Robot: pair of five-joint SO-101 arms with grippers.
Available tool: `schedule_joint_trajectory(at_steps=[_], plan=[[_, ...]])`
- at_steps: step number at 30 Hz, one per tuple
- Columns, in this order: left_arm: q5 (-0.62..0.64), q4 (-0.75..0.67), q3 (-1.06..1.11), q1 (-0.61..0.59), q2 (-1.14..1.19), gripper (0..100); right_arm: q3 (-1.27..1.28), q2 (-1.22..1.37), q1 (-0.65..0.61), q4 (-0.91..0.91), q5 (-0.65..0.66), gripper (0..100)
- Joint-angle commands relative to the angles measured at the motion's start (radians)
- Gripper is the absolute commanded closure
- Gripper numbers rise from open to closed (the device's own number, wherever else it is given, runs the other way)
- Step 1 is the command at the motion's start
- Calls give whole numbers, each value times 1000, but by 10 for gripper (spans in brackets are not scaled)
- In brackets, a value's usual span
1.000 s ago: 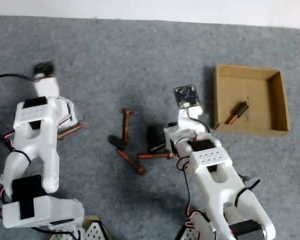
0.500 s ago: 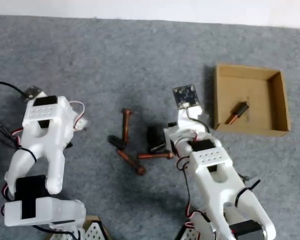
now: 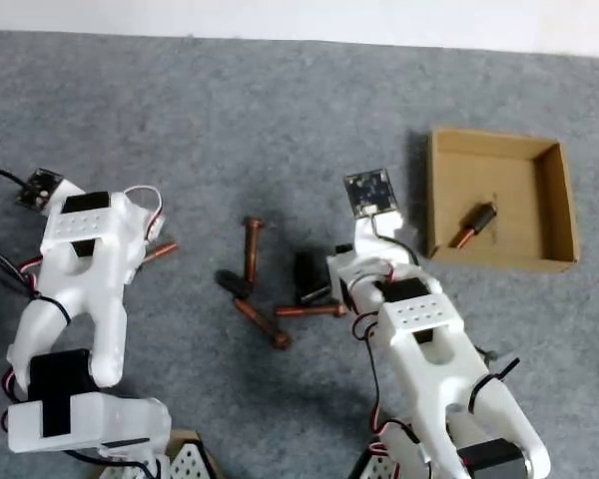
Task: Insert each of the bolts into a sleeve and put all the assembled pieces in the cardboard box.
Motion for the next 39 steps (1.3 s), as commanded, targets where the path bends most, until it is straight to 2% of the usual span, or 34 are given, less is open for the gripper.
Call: schedule_joint_trajectory(at_steps=[1, 9, 14, 21, 29, 36, 39], plan=[[46, -118, 33, -31, -42, 734, -8, -28, -2, -30, 9, 994], [55, -189, 91, -56, -27, 734, -8, -28, -2, -30, 9, 994], [58, -273, 65, -65, 134, 736, -8, -28, -2, -30, 9, 994], [58, -203, -36, -101, 225, 892, -8, -28, -4, -30, 9, 994], [58, -201, -36, -102, 222, 994, -8, -28, -4, -30, 9, 994], [52, -199, -42, -96, 208, 995, -8, -28, -4, -30, 9, 994], [-8, -106, -45, -74, 111, 995, -8, -28, -4, -30, 9, 994]])
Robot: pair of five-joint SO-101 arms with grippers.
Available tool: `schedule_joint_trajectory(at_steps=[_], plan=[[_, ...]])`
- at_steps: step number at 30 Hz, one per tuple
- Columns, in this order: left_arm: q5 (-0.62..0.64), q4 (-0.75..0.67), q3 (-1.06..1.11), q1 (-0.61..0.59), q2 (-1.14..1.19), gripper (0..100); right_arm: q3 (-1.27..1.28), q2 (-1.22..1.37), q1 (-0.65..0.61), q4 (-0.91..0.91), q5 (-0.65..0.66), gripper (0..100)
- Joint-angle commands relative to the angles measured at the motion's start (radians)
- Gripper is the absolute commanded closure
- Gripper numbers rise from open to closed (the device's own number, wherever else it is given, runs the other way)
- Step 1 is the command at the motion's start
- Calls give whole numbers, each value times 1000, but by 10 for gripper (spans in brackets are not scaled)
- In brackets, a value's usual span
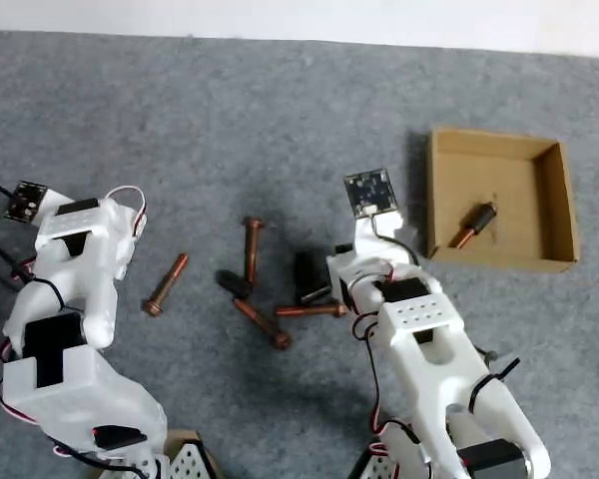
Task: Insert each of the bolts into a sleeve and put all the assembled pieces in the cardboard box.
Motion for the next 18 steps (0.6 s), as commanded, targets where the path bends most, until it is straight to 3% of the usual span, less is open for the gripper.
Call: schedule_joint_trajectory(at_steps=[1, 7, 11, 13, 16, 18], plan=[[-140, 144, -25, 27, -159, 995, -8, -28, -2, -30, 9, 994], [-1017, 247, 15, 216, -483, 995, -8, -28, -2, -30, 9, 994], [-1404, 282, 97, 259, -601, 988, -8, -28, -2, -30, 9, 994], [-1493, 282, 145, 260, -608, 936, -8, -28, -2, -30, 9, 994], [-1482, 279, 214, 260, -608, 819, -8, -28, -2, -30, 9, 994], [-1484, 279, 245, 260, -608, 798, -8, -28, -2, -30, 9, 994]])
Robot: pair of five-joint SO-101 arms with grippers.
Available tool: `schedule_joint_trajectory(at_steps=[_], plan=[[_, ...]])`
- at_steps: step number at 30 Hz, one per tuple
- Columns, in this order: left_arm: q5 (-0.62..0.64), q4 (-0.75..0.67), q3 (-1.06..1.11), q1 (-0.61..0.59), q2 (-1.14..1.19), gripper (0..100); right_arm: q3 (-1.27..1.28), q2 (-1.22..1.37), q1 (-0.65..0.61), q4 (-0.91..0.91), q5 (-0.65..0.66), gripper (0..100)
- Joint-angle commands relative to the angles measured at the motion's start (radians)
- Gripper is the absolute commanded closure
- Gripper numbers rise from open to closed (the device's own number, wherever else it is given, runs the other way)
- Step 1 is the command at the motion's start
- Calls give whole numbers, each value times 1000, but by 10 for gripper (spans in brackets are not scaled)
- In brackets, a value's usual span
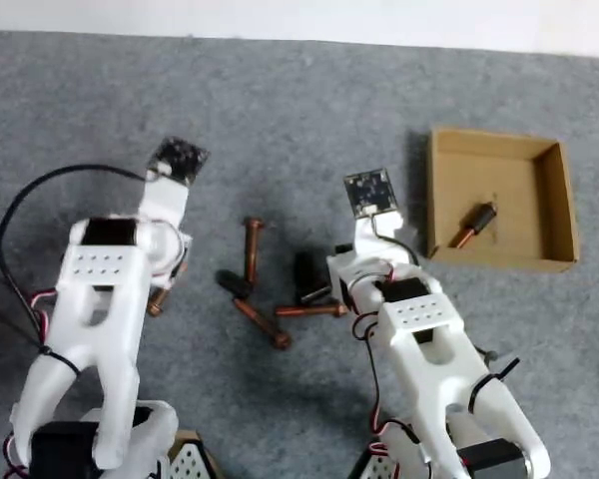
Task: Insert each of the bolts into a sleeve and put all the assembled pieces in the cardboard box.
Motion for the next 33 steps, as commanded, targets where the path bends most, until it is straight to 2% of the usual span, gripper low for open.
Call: schedule_joint_trajectory(at_steps=[1, 5, 8, 11, 15, 22, 25, 30, 33], plan=[[-37, 6, 54, 15, -39, 804, -8, -28, -2, -30, 9, 994], [-41, 5, 107, 18, -38, 809, -8, -28, -2, -30, 9, 994], [-97, 3, 156, 15, -38, 811, -8, -28, -2, -30, 9, 994], [-127, -66, 193, -10, -38, 811, -8, -28, -2, -30, 9, 994], [-129, -141, 222, -48, -38, 811, -8, -28, -2, -30, 9, 994], [-130, -150, 239, -70, -38, 811, -8, -28, -2, -30, 9, 994], [-130, -195, 252, -76, -28, 811, -8, -28, -2, -30, 9, 994], [-130, -299, 240, -82, 148, 811, -8, -28, -2, -30, 9, 994], [-169, -213, 145, -88, 246, 811, -8, -28, -2, -30, 9, 994]])
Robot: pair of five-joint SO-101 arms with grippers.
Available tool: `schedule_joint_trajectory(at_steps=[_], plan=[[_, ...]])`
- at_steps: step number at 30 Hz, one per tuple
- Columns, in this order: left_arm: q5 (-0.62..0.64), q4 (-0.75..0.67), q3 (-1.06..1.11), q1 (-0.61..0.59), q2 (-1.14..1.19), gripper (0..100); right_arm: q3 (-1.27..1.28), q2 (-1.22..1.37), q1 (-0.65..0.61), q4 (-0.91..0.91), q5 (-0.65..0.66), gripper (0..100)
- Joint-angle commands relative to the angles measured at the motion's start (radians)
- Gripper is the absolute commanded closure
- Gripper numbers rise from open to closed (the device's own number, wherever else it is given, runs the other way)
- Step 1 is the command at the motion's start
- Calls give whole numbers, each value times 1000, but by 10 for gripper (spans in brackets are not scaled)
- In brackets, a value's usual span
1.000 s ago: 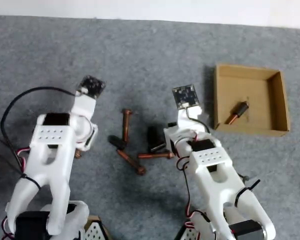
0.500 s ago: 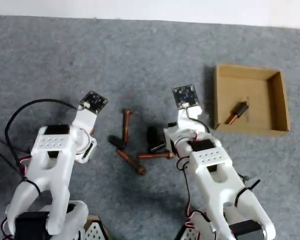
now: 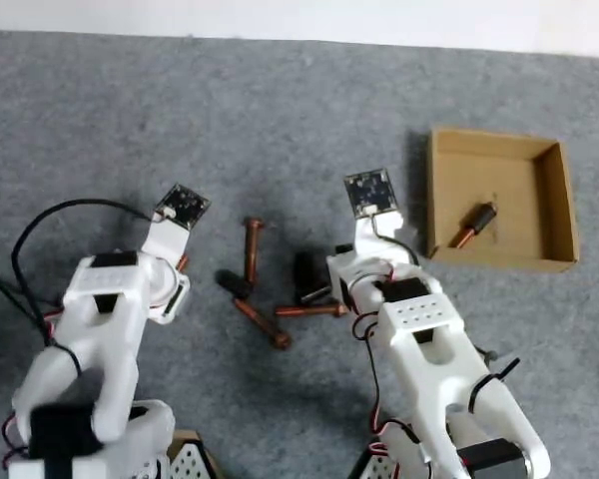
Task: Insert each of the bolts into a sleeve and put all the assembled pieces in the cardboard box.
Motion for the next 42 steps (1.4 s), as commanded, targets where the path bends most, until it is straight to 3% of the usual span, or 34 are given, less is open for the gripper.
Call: schedule_joint_trajectory(at_steps=[1, 4, 8, 13, 16, 21, 23, 35, 42], plan=[[-49, 87, -134, -21, 140, 812, -8, -28, -4, -30, 9, 994], [-66, 146, -185, -27, 194, 832, -8, -28, -4, -30, 9, 994], [-126, 149, -196, -33, 217, 1000, -8, -28, -4, -30, 9, 994], [-166, 152, -262, -36, 213, 995, -8, -28, -4, -30, 11, 994], [-359, 235, -400, -47, 185, 995, -8, -28, -4, -30, 11, 994], [-875, 388, -608, -77, 196, 995, -10, -28, -4, -30, 11, 994], [-967, 459, -680, -84, 237, 995, -10, -28, -4, -30, 11, 994], [-781, 529, -1239, -165, 736, 995, -10, -28, -4, -30, 11, 994], [-775, 753, -1577, -211, 947, 994, -10, -28, -4, -30, 11, 994]])
